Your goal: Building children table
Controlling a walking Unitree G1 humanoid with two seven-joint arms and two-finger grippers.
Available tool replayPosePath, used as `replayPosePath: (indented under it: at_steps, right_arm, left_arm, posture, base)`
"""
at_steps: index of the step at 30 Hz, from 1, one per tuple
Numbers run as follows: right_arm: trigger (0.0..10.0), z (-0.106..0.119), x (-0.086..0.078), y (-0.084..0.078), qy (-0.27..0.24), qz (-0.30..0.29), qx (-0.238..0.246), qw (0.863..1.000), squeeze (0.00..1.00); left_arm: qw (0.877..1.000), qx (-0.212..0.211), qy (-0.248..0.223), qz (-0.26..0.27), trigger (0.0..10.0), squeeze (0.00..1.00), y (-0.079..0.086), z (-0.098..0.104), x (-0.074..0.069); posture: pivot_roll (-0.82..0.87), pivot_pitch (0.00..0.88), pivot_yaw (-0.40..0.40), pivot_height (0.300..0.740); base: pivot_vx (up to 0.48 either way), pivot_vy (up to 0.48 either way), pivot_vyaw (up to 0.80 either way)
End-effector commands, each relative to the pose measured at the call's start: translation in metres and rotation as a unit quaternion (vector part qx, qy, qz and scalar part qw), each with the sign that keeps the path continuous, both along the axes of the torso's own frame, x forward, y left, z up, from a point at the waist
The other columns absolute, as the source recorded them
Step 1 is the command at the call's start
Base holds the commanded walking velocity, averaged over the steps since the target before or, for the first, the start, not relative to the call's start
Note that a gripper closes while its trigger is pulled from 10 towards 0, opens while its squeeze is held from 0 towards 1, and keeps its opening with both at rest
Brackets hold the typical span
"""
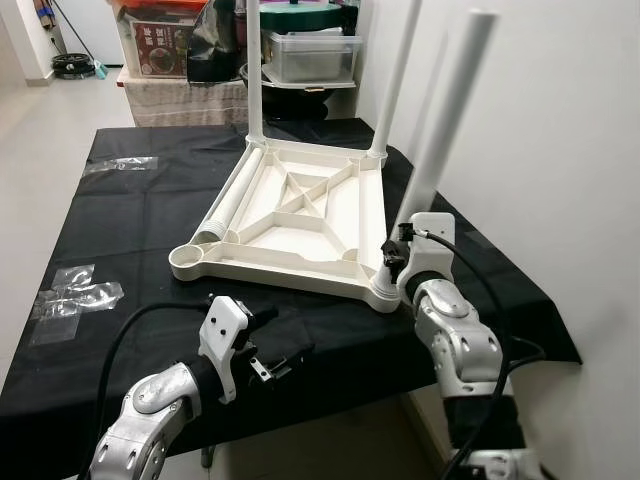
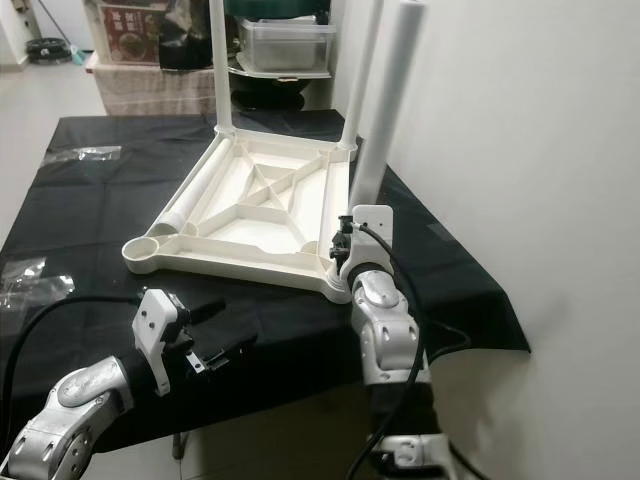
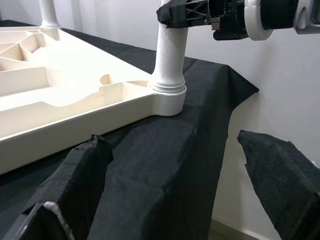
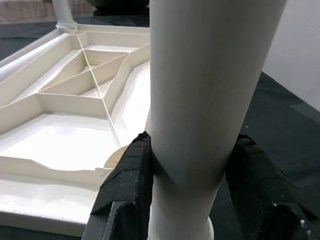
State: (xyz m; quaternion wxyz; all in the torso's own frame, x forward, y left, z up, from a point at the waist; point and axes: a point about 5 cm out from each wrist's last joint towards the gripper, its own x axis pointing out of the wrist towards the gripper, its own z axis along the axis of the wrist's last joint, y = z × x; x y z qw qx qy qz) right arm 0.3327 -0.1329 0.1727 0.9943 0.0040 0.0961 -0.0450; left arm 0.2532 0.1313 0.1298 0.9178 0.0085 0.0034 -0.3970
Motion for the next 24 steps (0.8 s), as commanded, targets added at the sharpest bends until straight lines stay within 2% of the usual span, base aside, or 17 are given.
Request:
replayPosePath:
  at_steps: [1,2,3,4,5,9,10,11,12,15,16,18,19,20,21,22,24]
  right_arm:
    - [10.0,-0.012,-0.004,-0.005,0.035,-0.02,-0.008,0.999,0.0]
    - [10.0,-0.011,-0.003,-0.003,0.028,-0.017,-0.003,0.999,0.0]
    - [10.0,-0.007,-0.003,-0.004,0.011,-0.013,0.004,1.0,0.47]
    - [10.0,-0.007,-0.003,-0.004,0.011,-0.013,0.004,1.0,0.47]
    - [10.0,-0.003,-0.003,-0.005,-0.001,-0.013,0.013,1.0,1.0]
    - [10.0,0.007,0.002,-0.007,-0.02,0.024,0.009,0.999,1.0]
    - [10.0,0.013,0.005,-0.006,-0.027,0.041,-0.002,0.999,0.45]
    - [10.0,0.013,0.005,-0.006,-0.027,0.041,-0.002,0.999,0.45]
    - [10.0,0.021,0.008,-0.005,-0.043,0.074,-0.003,0.996,0.0]
    - [10.0,0.05,0.011,-0.006,-0.112,0.219,-0.028,0.969,0.0]
    - [10.0,0.05,0.011,-0.006,-0.112,0.219,-0.028,0.969,0.0]
    - [10.0,0.057,0.012,-0.016,-0.126,0.275,-0.059,0.951,0.0]
    - [10.0,0.057,0.012,-0.016,-0.126,0.275,-0.059,0.951,0.0]
    - [10.0,0.059,0.012,-0.02,-0.13,0.316,-0.064,0.938,0.0]
    - [10.0,0.059,0.012,-0.02,-0.13,0.316,-0.064,0.938,0.0]
    - [10.0,0.061,0.012,-0.023,-0.132,0.343,-0.065,0.928,0.0]
    - [10.0,0.052,0.016,-0.026,-0.102,0.383,-0.093,0.914,0.0]
  left_arm:
    - [1.0,0.004,0.001,0.0,10.0,0.0,-0.001,-0.002,0.001]
    - [1.0,0.004,0.002,0.0,10.0,0.0,-0.001,-0.002,0.001]
    - [1.0,0.004,0.002,0.0,10.0,0.0,-0.001,-0.002,0.001]
    - [1.0,0.004,0.002,0.0,10.0,0.0,-0.001,-0.002,0.001]
    - [1.0,0.004,0.002,0.001,10.0,0.0,0.0,-0.003,0.0]
    - [1.0,0.005,0.004,0.001,10.0,0.0,0.001,-0.003,-0.001]
    - [1.0,0.005,0.004,0.001,10.0,0.0,0.001,-0.003,-0.001]
    - [1.0,0.005,0.004,0.001,10.0,0.0,0.001,-0.003,-0.001]
    - [1.0,0.004,0.004,0.0,10.0,0.0,0.0,-0.003,-0.001]
    - [1.0,0.002,0.004,-0.002,10.0,0.0,-0.001,-0.003,-0.001]
    - [1.0,0.002,0.004,-0.002,10.0,0.0,-0.001,-0.003,-0.001]
    - [1.0,0.002,0.004,-0.002,10.0,0.0,0.0,-0.003,-0.001]
    - [1.0,0.002,0.004,-0.002,10.0,0.0,0.0,-0.003,-0.001]
    - [1.0,0.003,0.003,-0.001,10.0,0.0,0.0,-0.003,-0.001]
    - [1.0,0.003,0.003,-0.001,10.0,0.0,0.0,-0.003,-0.001]
    - [1.0,0.003,0.003,-0.001,10.0,0.0,0.001,-0.003,0.0]
    - [1.0,0.003,0.002,0.001,10.0,0.0,0.001,-0.003,0.0]
  posture:
    - [0.05,0.0,-0.096,0.74]
    - [0.05,0.0,-0.096,0.74]
    - [0.05,0.0,-0.096,0.74]
    - [0.05,0.0,-0.096,0.74]
    - [0.05,0.0,-0.097,0.74]
    - [0.05,0.0,-0.097,0.74]
    - [0.04,0.0,-0.098,0.74]
    - [0.04,0.0,-0.098,0.74]
    - [0.04,0.0,-0.097,0.74]
    - [0.05,0.0,-0.097,0.74]
    - [0.05,0.0,-0.097,0.74]
    - [0.05,0.0,-0.097,0.74]
    - [0.05,0.0,-0.097,0.74]
    - [0.05,0.0,-0.102,0.74]
    - [0.05,0.0,-0.102,0.74]
    - [0.05,0.0,-0.102,0.74]
    - [0.06,0.0,-0.112,0.74]
  base:
    - [0.0,0.0,0.0]
    - [0.0,0.0,0.0]
    - [0.0,0.0,0.0]
    - [0.0,0.0,0.0]
    - [0.0,0.0,0.0]
    - [0.0,0.0,0.0]
    - [0.0,0.0,0.0]
    - [0.0,0.0,0.0]
    - [0.0,0.0,0.0]
    - [0.0,0.0,0.0]
    - [0.0,0.0,0.0]
    - [0.0,0.0,0.0]
    - [0.0,0.0,0.0]
    - [0.0,0.0,0.0]
    - [0.0,0.0,0.0]
    - [0.0,0.0,0.0]
    - [0.0,0.0,0.0]
